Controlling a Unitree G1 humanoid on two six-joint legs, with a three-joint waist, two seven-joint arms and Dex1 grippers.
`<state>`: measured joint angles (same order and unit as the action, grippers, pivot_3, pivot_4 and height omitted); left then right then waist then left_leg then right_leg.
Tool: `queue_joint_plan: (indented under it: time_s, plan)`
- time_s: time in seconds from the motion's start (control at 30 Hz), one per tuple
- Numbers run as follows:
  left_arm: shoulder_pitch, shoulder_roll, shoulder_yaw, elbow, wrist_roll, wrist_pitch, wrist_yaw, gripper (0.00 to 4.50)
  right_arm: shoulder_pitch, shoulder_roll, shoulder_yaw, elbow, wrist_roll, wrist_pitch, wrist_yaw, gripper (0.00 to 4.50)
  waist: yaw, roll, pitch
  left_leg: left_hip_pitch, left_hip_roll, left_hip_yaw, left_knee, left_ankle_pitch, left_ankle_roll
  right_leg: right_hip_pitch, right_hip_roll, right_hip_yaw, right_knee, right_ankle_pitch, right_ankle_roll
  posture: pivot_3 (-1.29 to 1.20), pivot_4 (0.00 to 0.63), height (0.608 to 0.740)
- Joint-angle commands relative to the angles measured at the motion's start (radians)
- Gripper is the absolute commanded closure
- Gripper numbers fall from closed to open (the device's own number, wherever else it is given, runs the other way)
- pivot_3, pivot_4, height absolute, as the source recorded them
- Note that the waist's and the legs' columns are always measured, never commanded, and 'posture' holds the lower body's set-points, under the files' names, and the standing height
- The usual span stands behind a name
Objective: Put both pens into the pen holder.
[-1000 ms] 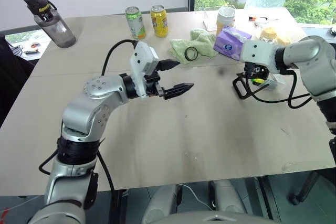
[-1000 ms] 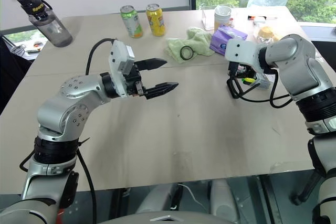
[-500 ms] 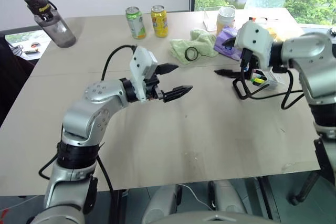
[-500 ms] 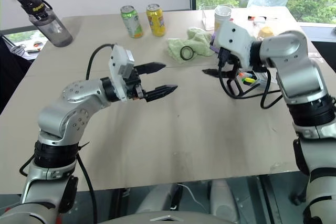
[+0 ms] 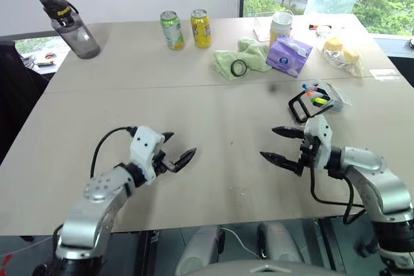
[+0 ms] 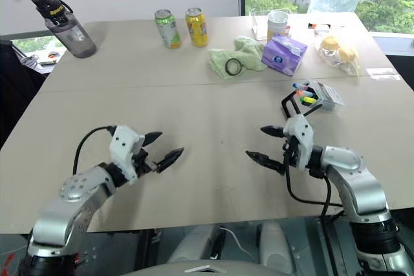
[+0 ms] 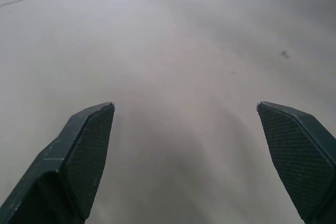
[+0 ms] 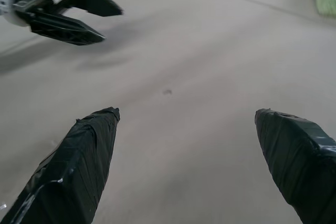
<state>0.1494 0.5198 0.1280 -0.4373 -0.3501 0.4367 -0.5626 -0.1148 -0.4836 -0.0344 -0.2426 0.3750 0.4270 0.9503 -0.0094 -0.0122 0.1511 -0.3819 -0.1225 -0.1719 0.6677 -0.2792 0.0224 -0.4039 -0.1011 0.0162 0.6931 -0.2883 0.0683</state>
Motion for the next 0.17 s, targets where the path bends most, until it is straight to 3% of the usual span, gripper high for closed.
queue_joint_plan:
  time_s: [0.03,0.17]
  plan:
    - [0.023,-0.026,0.009,-0.039,0.019,-0.076,0.02,0.0,0.0,-0.006,-0.036,0.072,-0.006,-0.125,0.007,0.07,0.003,0.0,0.0,0.0,0.0,0.0,0.0,0.0,0.0,0.0,0.0,0.0,0.0,0.0,0.0,0.0,0.15,0.74]
    - [0.051,-0.019,-0.003,-0.056,0.017,-0.087,-0.005,0.0,-0.003,-0.021,-0.029,0.134,-0.019,-0.2,0.02,0.07,0.004,0.0,0.0,0.0,0.0,0.0,-0.001,0.0,0.0,0.0,0.0,0.0,0.0,0.0,0.0,0.0,0.15,0.74]
